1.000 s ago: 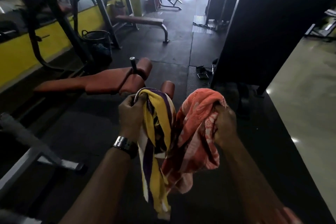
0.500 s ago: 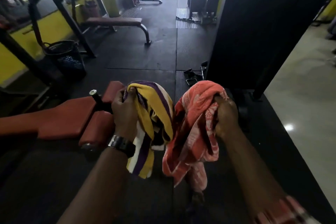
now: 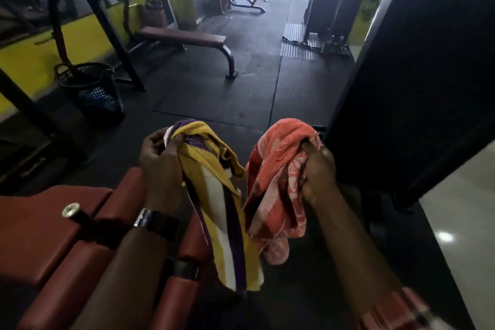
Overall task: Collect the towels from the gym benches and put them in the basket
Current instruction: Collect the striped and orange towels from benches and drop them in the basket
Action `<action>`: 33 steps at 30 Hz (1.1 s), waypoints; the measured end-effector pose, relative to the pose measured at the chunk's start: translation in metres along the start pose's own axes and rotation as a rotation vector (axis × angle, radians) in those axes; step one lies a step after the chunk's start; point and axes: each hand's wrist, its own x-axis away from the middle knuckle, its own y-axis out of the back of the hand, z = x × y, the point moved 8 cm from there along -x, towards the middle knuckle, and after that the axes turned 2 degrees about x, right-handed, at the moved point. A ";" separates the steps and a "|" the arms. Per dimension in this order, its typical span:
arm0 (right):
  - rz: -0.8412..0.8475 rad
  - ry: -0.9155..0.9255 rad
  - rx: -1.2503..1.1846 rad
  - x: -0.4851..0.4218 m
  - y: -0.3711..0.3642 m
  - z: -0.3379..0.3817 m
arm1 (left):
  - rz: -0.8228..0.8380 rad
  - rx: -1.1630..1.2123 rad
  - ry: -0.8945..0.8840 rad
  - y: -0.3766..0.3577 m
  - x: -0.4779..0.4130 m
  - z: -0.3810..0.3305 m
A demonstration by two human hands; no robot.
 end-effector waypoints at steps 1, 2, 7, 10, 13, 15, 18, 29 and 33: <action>-0.005 -0.009 0.008 -0.028 -0.011 -0.001 | -0.015 0.007 0.003 -0.015 -0.025 0.006; -0.008 -0.005 0.020 -0.052 -0.020 -0.002 | -0.024 0.006 0.002 -0.027 -0.047 0.013; -0.014 0.013 0.032 -0.172 -0.089 0.006 | -0.047 0.011 0.030 -0.086 -0.159 0.037; 0.033 -0.016 0.063 -0.238 -0.147 0.008 | -0.086 0.013 0.059 -0.112 -0.226 0.041; 0.091 -0.072 -0.009 -0.295 -0.209 0.004 | -0.122 0.014 0.063 -0.135 -0.292 0.033; 0.118 -0.085 -0.004 -0.325 -0.244 0.000 | -0.116 0.023 0.087 -0.147 -0.325 0.031; 0.156 -0.139 0.016 -0.384 -0.300 -0.018 | -0.155 0.059 0.201 -0.157 -0.383 0.046; 0.430 -0.344 0.065 -0.583 -0.515 -0.096 | -0.376 -0.134 0.154 -0.158 -0.595 0.089; 0.551 -0.406 0.085 -0.623 -0.602 -0.113 | -0.484 -0.230 0.066 -0.156 -0.657 0.081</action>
